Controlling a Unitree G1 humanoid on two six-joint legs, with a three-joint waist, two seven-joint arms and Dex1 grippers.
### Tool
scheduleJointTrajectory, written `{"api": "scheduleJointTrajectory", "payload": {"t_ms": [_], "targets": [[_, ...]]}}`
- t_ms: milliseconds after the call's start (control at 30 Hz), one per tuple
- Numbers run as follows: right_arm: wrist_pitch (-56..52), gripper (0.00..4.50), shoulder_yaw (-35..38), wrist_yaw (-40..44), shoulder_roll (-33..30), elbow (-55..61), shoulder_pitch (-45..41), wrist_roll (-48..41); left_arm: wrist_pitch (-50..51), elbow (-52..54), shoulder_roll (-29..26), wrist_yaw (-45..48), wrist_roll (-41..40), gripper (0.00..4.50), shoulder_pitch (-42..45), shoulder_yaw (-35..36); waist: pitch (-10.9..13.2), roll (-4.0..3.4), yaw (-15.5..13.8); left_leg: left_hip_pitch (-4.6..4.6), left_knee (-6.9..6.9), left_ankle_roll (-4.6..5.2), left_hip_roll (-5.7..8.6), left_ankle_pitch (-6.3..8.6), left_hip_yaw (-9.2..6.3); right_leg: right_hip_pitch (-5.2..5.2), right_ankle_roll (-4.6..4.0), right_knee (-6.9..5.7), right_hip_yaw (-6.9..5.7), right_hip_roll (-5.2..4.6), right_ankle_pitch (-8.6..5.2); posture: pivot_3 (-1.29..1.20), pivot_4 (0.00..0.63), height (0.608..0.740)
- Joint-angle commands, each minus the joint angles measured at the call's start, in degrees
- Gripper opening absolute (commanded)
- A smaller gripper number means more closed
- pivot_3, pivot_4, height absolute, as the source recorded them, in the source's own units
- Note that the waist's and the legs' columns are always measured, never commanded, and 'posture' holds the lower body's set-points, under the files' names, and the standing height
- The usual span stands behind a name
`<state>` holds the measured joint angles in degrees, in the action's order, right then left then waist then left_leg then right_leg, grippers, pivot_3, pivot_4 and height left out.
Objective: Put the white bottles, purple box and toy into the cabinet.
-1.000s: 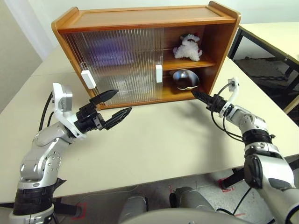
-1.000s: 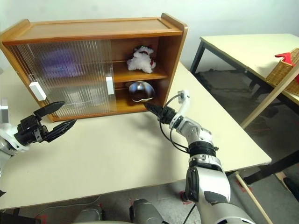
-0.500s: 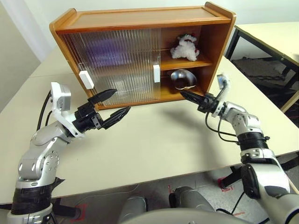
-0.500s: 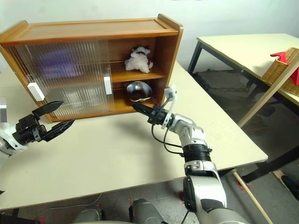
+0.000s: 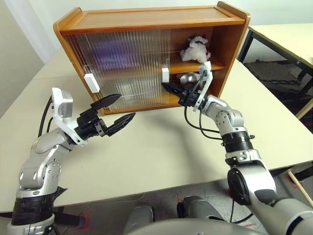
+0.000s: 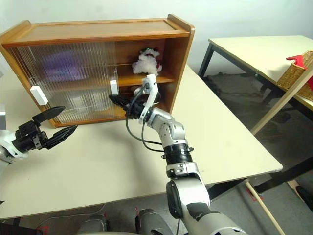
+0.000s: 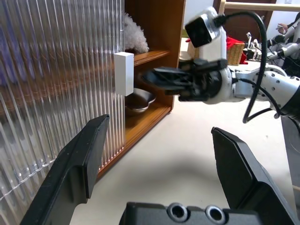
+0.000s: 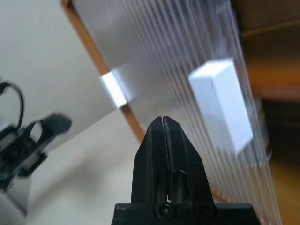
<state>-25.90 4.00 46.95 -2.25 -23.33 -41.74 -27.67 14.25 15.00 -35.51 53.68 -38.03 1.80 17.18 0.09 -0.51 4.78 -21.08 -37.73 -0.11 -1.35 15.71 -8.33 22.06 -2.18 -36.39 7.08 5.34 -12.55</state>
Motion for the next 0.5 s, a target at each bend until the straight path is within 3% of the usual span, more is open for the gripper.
{"api": "scheduleJointTrajectory", "payload": {"t_ms": [33, 500], "targets": [[1.50, 0.05, 0.44, -1.73, 0.54, -1.50, -0.74, 0.33, -0.25, -0.40, 0.07, -0.23, 0.57, 4.50, -0.19, -0.16, 0.00, 0.00, -0.03, -0.02, 0.00, -0.02, 0.00, 0.01, 0.00, 0.01, -0.02, 0.00, 0.00, 0.00, -0.02, -0.09, 0.000, 0.740], [1.37, 0.05, -1.26, -2.23, 2.49, -5.85, -4.38, 0.81, 0.03, 0.19, 0.24, -1.16, 0.52, 4.50, 0.15, -0.49, -0.01, 0.01, -0.09, -0.45, -0.06, -0.04, -0.04, 0.03, 0.01, 0.45, -0.04, -0.08, -0.05, 0.01, 0.00, -0.08, 0.000, 0.740]]}}
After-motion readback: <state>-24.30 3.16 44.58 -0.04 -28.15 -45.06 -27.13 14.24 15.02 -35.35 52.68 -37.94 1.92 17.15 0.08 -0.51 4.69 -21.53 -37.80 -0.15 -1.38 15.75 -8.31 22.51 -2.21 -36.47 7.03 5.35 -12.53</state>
